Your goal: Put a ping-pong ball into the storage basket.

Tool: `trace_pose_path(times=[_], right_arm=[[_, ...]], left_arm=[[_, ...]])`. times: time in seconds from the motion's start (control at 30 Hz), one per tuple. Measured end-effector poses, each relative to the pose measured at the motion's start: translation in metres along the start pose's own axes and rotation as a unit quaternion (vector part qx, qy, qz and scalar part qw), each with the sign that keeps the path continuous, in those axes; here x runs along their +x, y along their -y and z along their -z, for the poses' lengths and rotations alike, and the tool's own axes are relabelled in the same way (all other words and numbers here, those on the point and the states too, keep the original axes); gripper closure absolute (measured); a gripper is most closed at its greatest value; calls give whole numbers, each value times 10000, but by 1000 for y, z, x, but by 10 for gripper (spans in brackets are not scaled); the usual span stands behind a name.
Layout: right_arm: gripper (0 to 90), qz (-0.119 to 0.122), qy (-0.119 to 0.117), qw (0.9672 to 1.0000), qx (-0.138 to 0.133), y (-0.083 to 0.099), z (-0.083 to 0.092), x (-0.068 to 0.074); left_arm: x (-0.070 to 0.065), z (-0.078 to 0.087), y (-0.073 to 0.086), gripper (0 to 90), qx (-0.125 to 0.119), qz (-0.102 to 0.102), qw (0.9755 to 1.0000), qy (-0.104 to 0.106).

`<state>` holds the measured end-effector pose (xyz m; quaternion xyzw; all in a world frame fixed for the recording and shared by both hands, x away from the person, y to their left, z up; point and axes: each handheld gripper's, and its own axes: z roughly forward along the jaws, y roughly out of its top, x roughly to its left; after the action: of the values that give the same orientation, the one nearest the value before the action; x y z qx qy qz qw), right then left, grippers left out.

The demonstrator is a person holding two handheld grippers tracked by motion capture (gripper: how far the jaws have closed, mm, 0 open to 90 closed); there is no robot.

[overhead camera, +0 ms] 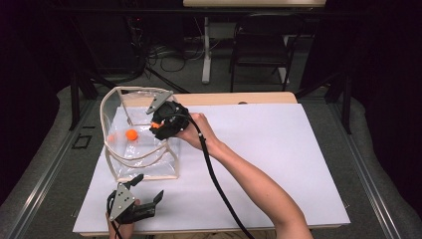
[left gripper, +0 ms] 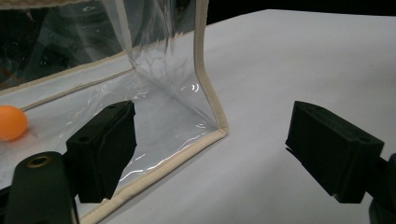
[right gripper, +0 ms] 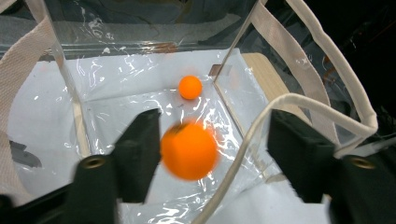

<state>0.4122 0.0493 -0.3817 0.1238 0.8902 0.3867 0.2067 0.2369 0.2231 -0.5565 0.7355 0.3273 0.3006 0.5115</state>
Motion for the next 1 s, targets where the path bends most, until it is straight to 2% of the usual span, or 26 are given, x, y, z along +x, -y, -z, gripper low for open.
trace_pose_path(times=[0.1,0.2,0.3,0.47,0.73,1.0], right_arm=[[162,-81,16,9999,-72,2,7,-4],[131,-295,-65,9991,-301,8,17,-14],[70,-431,-172,9984,-331,15,22,-22],[8,-600,-289,9971,-357,26,29,-31],[0,-687,-318,9965,-364,43,40,-36],[0,-780,-360,9957,-341,59,42,-37]], left_arm=[[-2,-1,0,156,30,-41,10000,-42],[-3,-1,0,157,51,-51,10000,-38],[-2,-1,-1,157,37,-130,9999,-23],[-1,-6,-1,157,31,-98,9999,58],[-2,-6,-2,156,25,-106,9999,77],[-3,-5,-2,156,42,-102,9999,59]])
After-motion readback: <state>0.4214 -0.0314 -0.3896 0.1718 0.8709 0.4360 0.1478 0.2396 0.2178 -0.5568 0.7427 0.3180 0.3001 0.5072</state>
